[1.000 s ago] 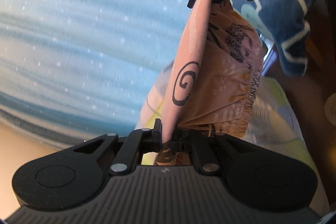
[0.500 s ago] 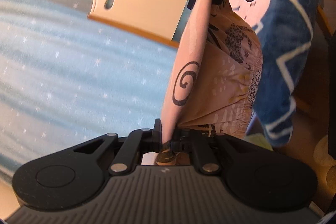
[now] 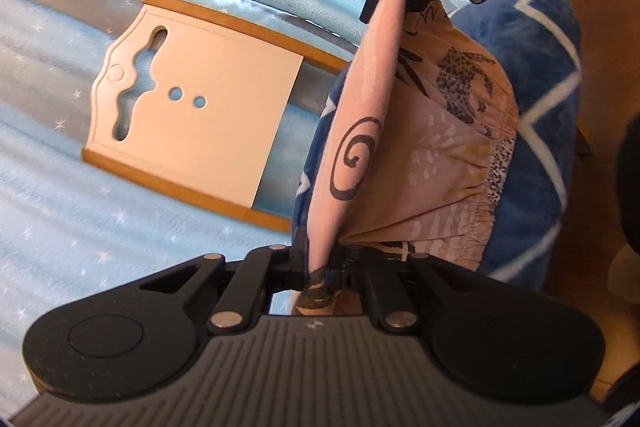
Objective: Fold clothes
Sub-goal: 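Lift the held pants and carry them over the blue blanket, then lay the pants on the blue blanket and open both grippers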
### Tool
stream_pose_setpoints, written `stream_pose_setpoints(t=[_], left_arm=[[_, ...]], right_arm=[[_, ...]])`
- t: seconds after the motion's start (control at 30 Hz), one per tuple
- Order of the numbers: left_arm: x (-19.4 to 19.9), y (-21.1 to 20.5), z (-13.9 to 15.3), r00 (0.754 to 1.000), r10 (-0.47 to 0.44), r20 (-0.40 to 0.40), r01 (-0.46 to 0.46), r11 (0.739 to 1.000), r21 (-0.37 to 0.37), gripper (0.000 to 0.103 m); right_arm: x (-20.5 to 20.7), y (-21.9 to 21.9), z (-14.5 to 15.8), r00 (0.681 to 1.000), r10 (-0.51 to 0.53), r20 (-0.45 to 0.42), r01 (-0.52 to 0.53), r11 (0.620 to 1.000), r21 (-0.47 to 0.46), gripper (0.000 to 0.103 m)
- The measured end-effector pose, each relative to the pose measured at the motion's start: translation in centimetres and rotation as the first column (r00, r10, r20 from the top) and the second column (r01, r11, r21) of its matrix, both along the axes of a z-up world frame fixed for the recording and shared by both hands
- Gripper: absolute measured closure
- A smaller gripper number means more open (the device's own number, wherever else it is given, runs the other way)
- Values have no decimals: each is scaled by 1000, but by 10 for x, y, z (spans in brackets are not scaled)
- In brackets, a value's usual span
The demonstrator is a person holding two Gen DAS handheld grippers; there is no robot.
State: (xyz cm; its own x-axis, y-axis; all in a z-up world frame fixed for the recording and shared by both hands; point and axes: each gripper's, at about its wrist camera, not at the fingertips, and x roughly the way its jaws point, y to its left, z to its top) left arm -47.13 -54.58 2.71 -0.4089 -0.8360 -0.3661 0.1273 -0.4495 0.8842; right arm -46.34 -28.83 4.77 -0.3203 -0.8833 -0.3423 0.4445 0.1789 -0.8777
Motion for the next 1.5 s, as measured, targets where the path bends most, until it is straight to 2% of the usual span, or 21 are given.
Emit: stream_pose_setpoints(t=[0.07,0.13,0.2,0.27,0.33,0.4,0.47,0.53,0.6,0.63,0.7,0.8,0.97,1.03,1.07,1.13,1.23,1.5], left_arm=[[-18,-26,6,1000,-10,1,10,1000,-19,96],[-33,-53,20,999,-4,-34,2,999,-43,96],[-44,-73,30,997,7,-76,-12,998,-69,96],[-50,-84,26,996,12,-89,-18,998,-64,97],[-52,-90,4,997,17,-78,-18,1000,-9,97],[-51,-93,-40,1000,23,-18,-22,997,70,96],[-50,-92,-85,999,28,47,-34,988,150,96],[-47,-86,-114,996,17,87,-32,984,175,93],[-42,-78,-128,995,15,96,-27,991,131,93],[-39,-74,-131,995,16,97,-26,994,105,92],[-32,-67,-133,995,18,98,-25,998,65,88],[-19,-58,-133,995,19,93,-22,999,30,86],[-8,-48,-144,995,20,101,-17,999,-34,86],[-10,-49,-146,994,20,107,-16,999,-35,88],[-11,-51,-146,994,22,107,-20,999,-25,89],[-10,-55,-143,995,30,92,-31,999,9,94],[-8,-59,-136,997,44,67,-47,998,43,94],[-5,-55,-142,997,51,66,-55,997,49,96]], right_arm=[[-16,-19,6,999,-21,-32,20,999,-36,95],[-33,-39,16,997,-47,-61,41,995,-96,95],[-45,-55,26,996,-69,-55,60,986,-154,95],[-52,-63,24,996,-80,-24,75,983,-169,95],[-57,-70,3,996,-83,17,85,989,-124,95],[-58,-74,-35,996,-79,36,80,996,-37,95],[-55,-74,-81,998,-59,18,58,996,71,97],[-53,-68,-111,999,-49,22,45,990,136,96],[-54,-59,-121,998,-54,34,49,988,148,90],[-55,-54,-123,998,-59,39,53,988,146,86],[-59,-42,-124,997,-72,39,66,989,133,84],[-65,-22,-127,995,-93,26,89,989,120,77],[-69,-2,-131,993,-113,19,111,988,108,76],[-68,-6,-132,994,-110,10,108,988,110,77],[-69,-9,-132,994,-111,12,109,987,115,81],[-75,-19,-132,991,-129,29,124,982,139,95],[-75,-18,-123,982,-172,81,160,976,146,98],[-66,-3,-133,986,-161,46,152,975,160,97]])
